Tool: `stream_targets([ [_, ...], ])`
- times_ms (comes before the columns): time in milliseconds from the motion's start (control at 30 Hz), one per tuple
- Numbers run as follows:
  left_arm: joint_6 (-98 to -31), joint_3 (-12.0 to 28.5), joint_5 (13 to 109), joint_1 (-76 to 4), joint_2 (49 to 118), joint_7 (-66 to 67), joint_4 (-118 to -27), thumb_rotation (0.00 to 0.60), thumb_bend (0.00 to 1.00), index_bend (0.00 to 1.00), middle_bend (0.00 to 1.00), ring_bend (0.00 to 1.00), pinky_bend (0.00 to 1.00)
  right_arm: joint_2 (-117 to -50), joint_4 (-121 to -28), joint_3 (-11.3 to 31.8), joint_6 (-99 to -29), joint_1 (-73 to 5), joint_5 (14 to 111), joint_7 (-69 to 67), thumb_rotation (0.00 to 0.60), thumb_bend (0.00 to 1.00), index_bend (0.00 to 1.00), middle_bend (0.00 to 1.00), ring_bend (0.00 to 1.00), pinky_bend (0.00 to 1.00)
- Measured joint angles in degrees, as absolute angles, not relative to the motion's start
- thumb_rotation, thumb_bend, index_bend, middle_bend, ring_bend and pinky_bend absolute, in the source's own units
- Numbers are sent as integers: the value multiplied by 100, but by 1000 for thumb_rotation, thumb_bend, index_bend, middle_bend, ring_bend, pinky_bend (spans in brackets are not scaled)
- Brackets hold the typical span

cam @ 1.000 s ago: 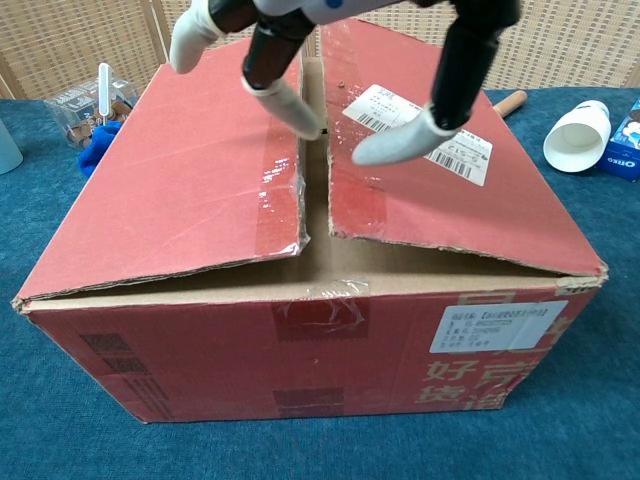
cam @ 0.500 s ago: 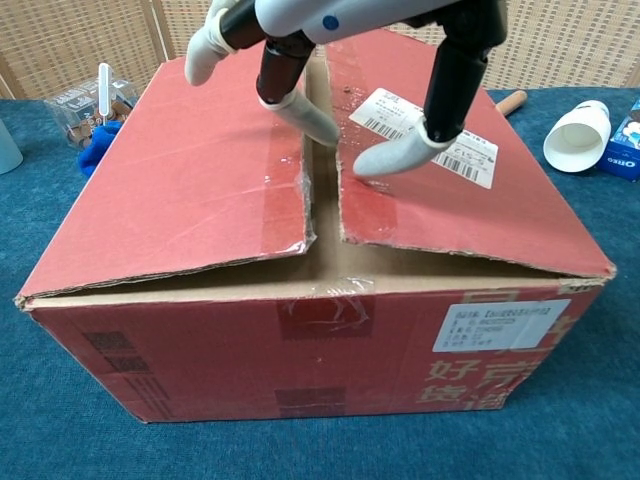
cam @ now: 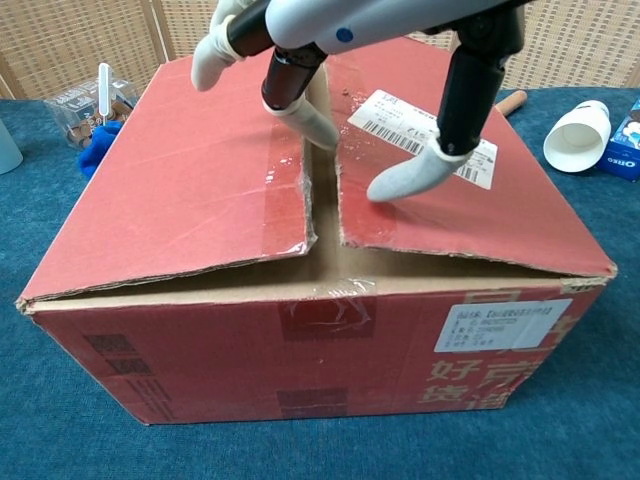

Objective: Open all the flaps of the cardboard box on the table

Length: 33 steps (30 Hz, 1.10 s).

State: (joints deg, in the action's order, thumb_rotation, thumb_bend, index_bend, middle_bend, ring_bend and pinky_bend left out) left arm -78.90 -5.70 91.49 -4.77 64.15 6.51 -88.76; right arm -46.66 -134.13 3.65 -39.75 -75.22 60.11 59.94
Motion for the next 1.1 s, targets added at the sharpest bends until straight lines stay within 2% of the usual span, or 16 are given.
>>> stream_targets([
  [67, -7895, -571, 9154, -477, 6410, 641, -8885, 600, 0, 1, 0, 0, 0, -4658, -13424, 337, -3987, -7544, 6020, 6046, 242, 343, 496, 0, 0, 0],
  [300, -7884, -585, 9169, -482, 6400, 637, -8893, 600, 0, 1, 0, 0, 0, -4685, -13491, 305, -3960, -7597, 5997, 5993, 241, 343, 435, 0, 0, 0],
  [1100, -7790, -586, 9114, -515, 6415, 598, -8851, 600, 0, 1, 0, 0, 0, -4841, -13499, 240, -4162, -7948, 5703, 6129, 247, 351, 426, 0, 0, 0],
])
